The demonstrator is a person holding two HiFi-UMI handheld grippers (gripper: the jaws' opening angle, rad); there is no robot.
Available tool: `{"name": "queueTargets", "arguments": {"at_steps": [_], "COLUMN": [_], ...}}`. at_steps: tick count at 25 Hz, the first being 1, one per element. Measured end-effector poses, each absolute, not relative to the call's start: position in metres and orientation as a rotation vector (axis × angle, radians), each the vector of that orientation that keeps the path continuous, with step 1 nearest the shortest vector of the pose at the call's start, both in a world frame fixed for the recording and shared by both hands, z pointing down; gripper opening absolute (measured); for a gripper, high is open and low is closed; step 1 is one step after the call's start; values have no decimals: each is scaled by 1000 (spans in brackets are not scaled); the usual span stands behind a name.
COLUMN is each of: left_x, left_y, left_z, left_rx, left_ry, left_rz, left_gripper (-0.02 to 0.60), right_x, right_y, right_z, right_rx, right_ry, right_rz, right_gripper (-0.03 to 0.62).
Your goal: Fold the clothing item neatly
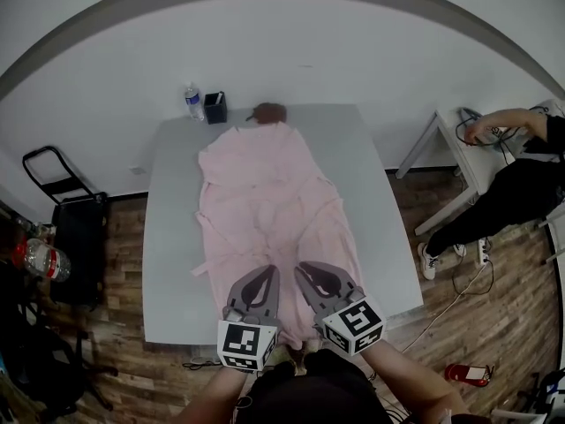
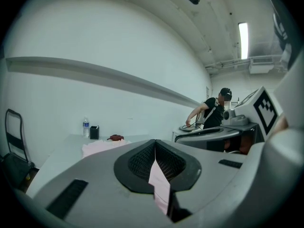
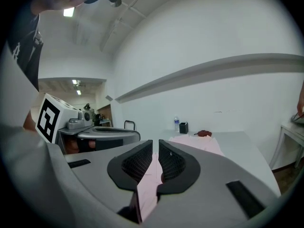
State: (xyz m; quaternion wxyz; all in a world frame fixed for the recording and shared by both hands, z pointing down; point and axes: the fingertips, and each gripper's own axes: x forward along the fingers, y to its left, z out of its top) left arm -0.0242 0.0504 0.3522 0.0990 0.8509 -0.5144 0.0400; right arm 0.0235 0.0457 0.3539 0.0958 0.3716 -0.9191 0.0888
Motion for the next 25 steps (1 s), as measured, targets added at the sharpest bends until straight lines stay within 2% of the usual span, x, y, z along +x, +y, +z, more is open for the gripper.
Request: {"name": "queueTargets", "arguments": {"at_steps": [8,18,25], "left_x": [-8,33,42], "left_y": [84,167,209], "left_z": [361,388,420], "left_rx": [2483,2394,2342], "left_ry": [-1556,-1634,-1629], "left_rz": [155,241,327], "left_gripper": [6,6,6], "right_x": [34,105,128], "right_y": [75,146,183], "right_z": [353,385,406], "right_rx": [1031,945,877], "right_ry": [-2750,-2730,-2720], "right_rz": [256,313,334], "right_gripper": [17,17,17]}}
